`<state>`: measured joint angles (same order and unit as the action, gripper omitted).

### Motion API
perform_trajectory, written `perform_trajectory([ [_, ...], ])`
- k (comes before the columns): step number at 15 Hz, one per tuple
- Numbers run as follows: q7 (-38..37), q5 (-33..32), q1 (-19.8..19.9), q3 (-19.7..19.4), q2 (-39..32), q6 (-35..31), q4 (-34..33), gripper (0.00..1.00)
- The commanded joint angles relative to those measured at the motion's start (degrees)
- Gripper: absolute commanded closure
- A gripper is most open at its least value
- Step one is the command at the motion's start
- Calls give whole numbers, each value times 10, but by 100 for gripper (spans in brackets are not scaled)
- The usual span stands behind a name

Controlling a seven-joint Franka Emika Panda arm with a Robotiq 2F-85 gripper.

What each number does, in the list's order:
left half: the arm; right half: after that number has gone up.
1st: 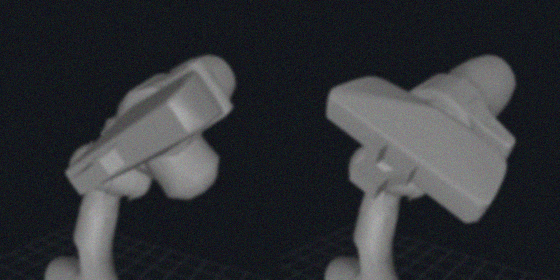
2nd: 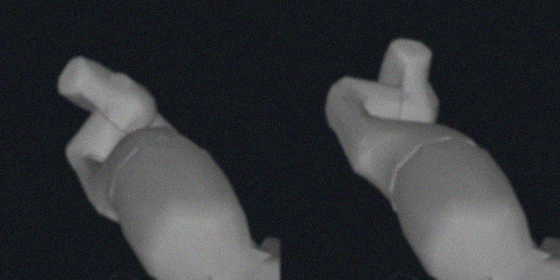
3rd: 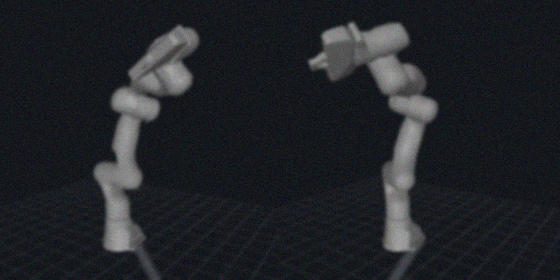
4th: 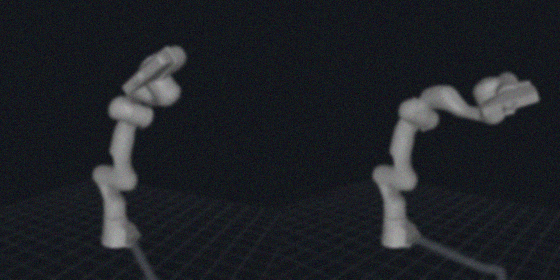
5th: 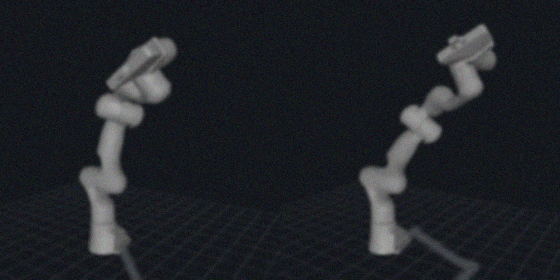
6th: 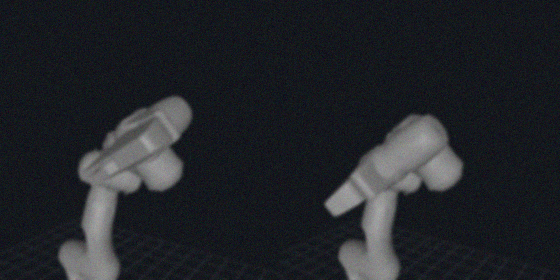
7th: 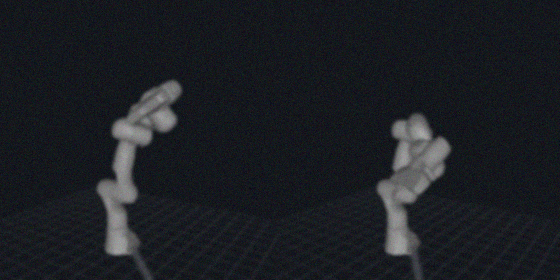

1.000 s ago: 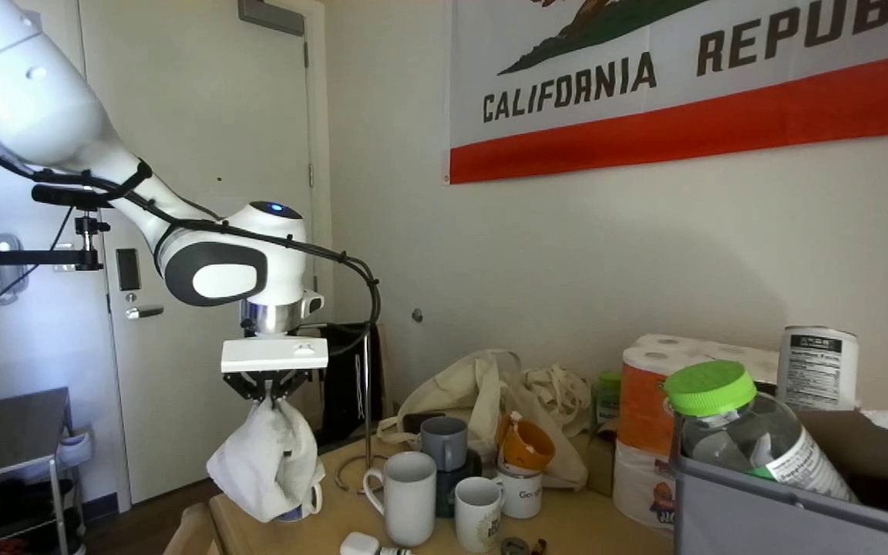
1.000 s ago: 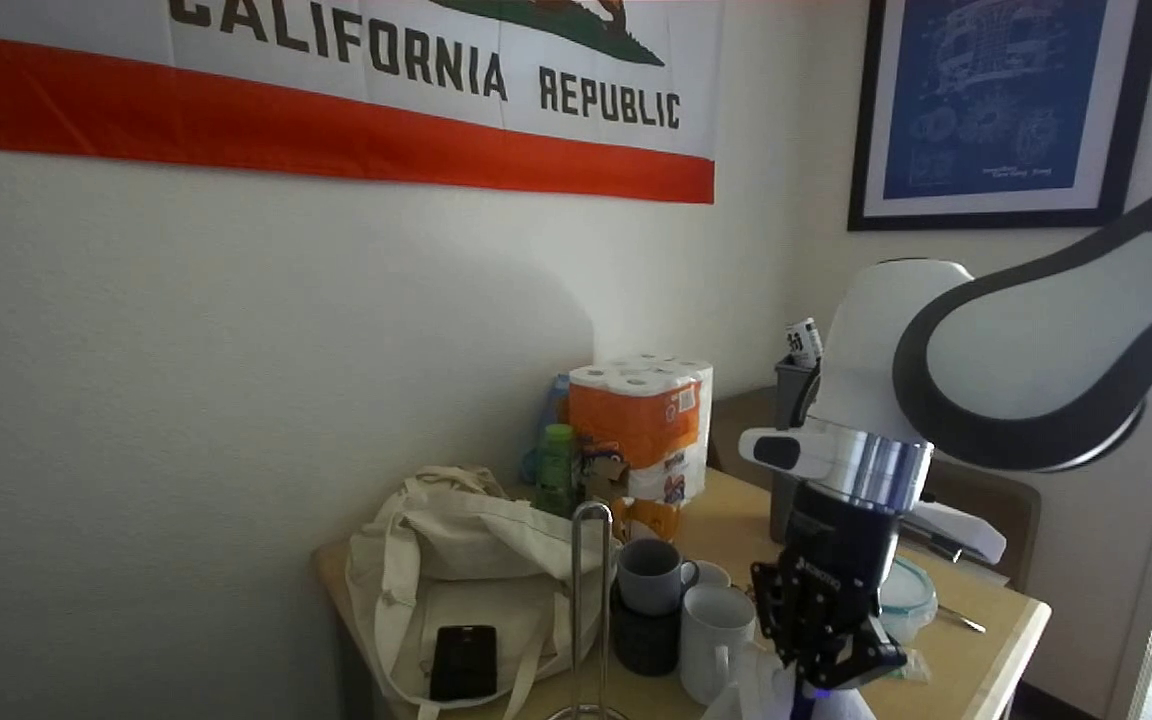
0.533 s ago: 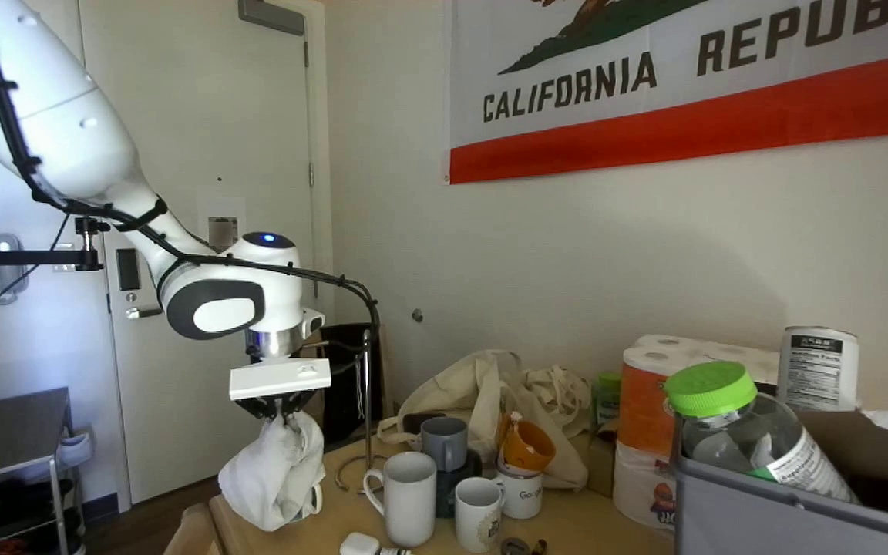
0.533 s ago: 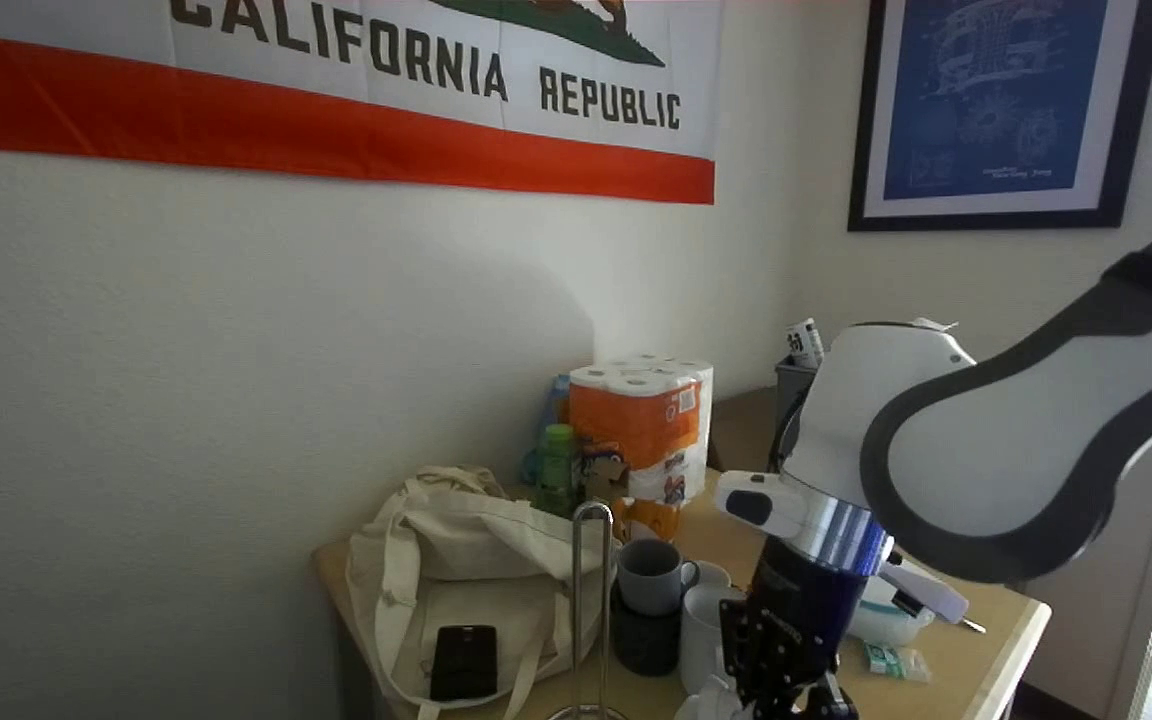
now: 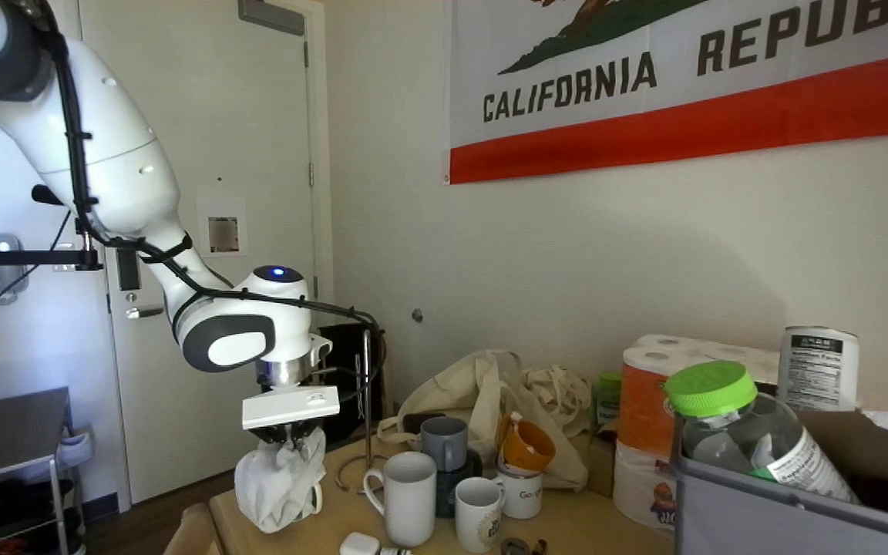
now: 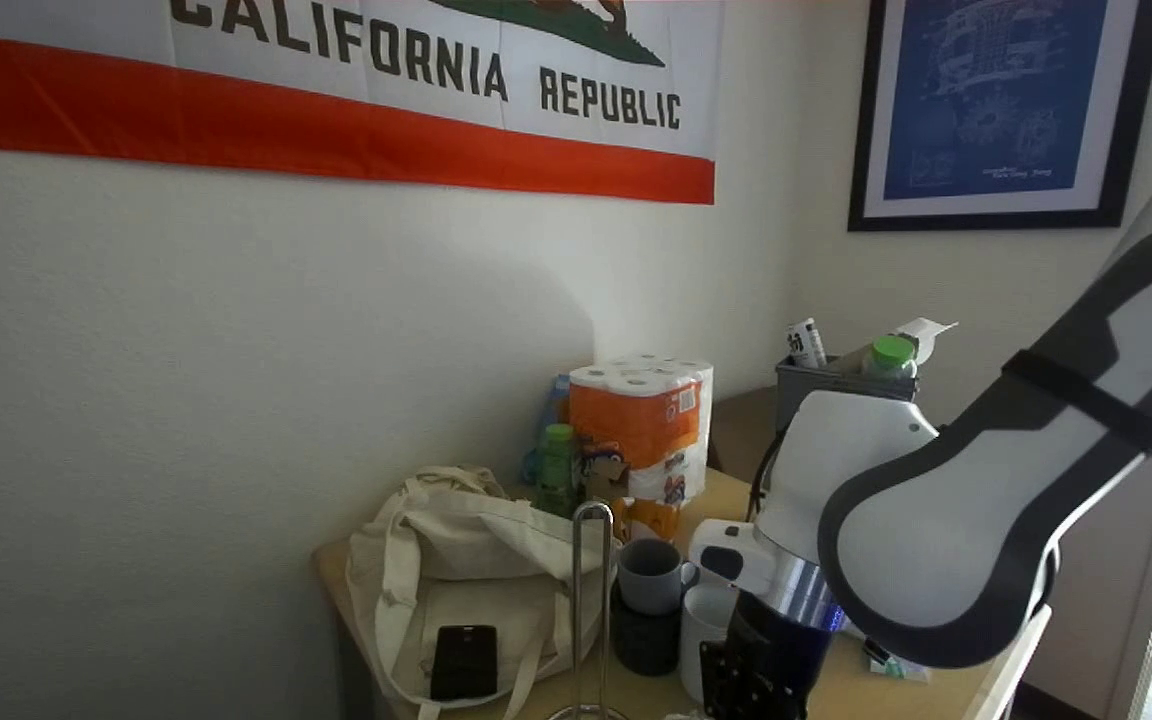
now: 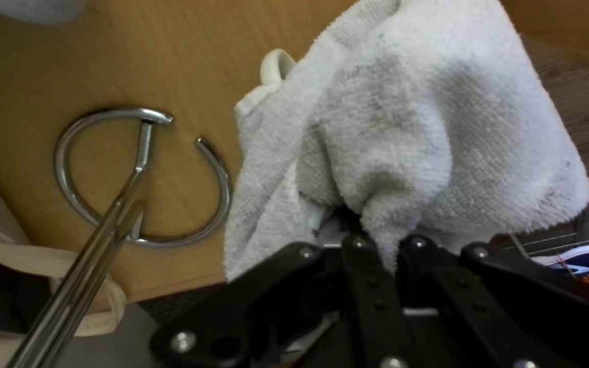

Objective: Use the white towel to wipe the cup in the left front

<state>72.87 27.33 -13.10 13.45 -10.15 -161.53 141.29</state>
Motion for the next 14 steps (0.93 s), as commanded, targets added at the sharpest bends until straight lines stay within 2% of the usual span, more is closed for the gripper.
perform_trajectory([
  [1, -13, -31, 34, 27, -33, -21, -18, 98],
  [7, -31, -71, 59, 48, -58, -11, -36, 98],
  [14, -162, -193, 50, 21, -73, 30, -54, 98],
])
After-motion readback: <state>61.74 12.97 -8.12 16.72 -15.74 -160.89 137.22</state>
